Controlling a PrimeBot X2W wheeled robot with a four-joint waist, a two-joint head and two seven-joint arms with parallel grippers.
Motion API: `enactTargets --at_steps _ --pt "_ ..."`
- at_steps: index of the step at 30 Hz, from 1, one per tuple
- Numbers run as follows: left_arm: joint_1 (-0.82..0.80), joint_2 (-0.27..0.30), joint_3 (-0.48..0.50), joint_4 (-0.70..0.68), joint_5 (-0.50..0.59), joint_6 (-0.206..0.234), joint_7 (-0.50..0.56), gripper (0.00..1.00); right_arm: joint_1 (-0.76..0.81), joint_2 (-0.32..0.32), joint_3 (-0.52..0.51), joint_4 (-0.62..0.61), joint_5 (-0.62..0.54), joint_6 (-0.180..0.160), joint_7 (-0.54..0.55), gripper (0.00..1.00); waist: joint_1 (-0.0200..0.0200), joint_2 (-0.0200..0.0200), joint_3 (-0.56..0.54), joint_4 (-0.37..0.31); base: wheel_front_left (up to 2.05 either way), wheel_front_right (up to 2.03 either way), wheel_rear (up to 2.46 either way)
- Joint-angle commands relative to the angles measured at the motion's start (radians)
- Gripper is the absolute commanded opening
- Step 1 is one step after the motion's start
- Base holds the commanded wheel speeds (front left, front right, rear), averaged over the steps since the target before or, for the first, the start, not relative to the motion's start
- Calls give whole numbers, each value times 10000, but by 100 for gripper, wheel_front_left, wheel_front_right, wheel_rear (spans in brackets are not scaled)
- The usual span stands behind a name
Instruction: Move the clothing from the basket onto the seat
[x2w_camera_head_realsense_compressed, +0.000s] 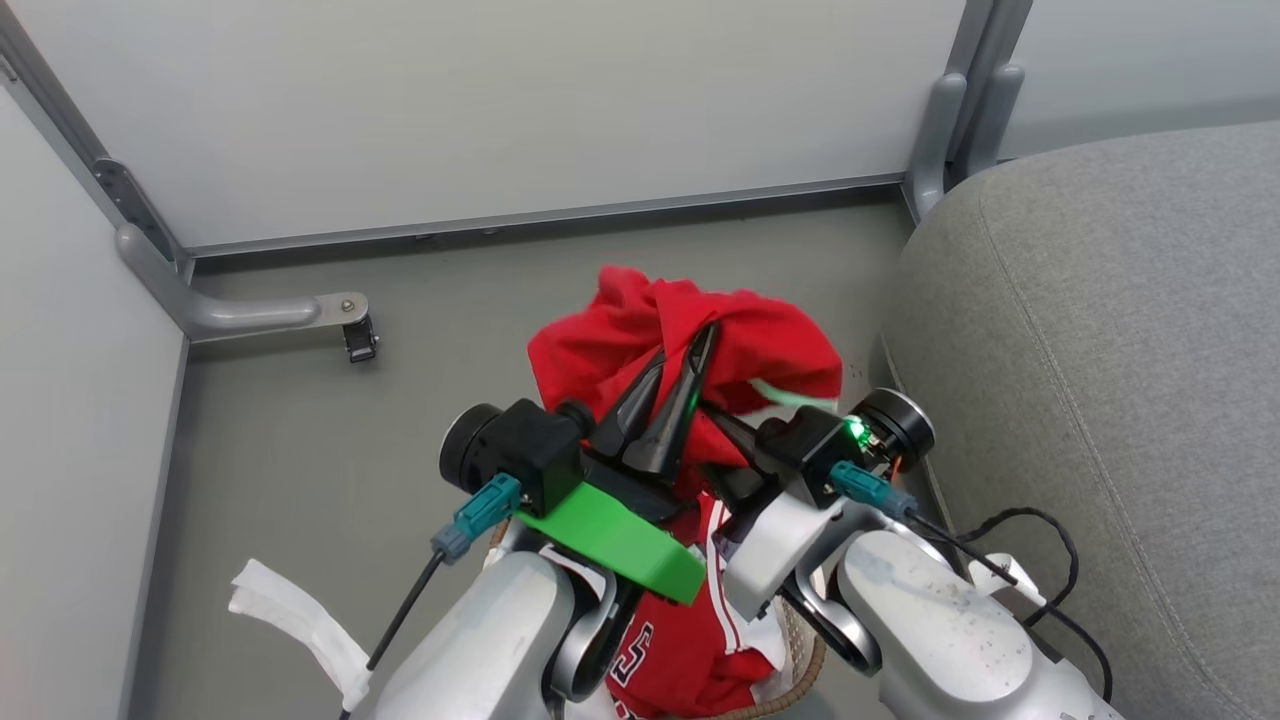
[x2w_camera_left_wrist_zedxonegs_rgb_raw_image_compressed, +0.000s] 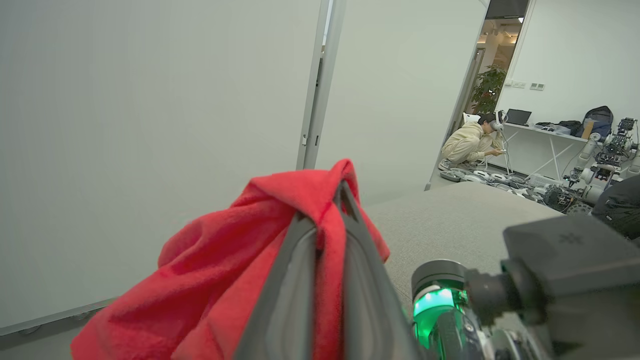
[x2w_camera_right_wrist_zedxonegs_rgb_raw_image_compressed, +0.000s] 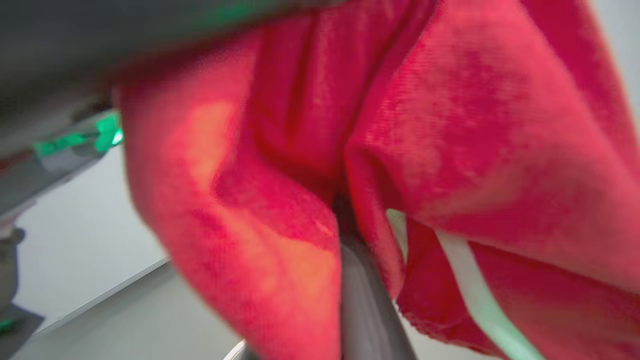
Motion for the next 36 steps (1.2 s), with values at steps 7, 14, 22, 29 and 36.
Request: enactTargets --at_steps 7,14,22,29,36 --pt "341 24 416 160 351 136 -6 100 626 -105 -568 -451 207 -3 -46 0 0 0 25 -371 0 0 0" --pt "526 27 916 390 849 45 -3 100 1216 -403 -1065 -1242 302 -5 -48 0 0 0 316 -1468 0 0 0" --pt "707 30 1318 496 1361 -157 -2 100 1602 -660 -1540 -1884 438 -5 -48 0 0 0 681 -3027 0 0 0" --pt "800 33 1377 612 1587 -315 -2 100 1837 -879 -2130 -2345 515 -5 -46 0 0 0 1006 -4023 0 0 0" --pt "691 42 1554 625 1692 -417 -2 100 1339 -1349 -3027 -2570 569 -6 -46 0 0 0 1525 -4512 0 0 0"
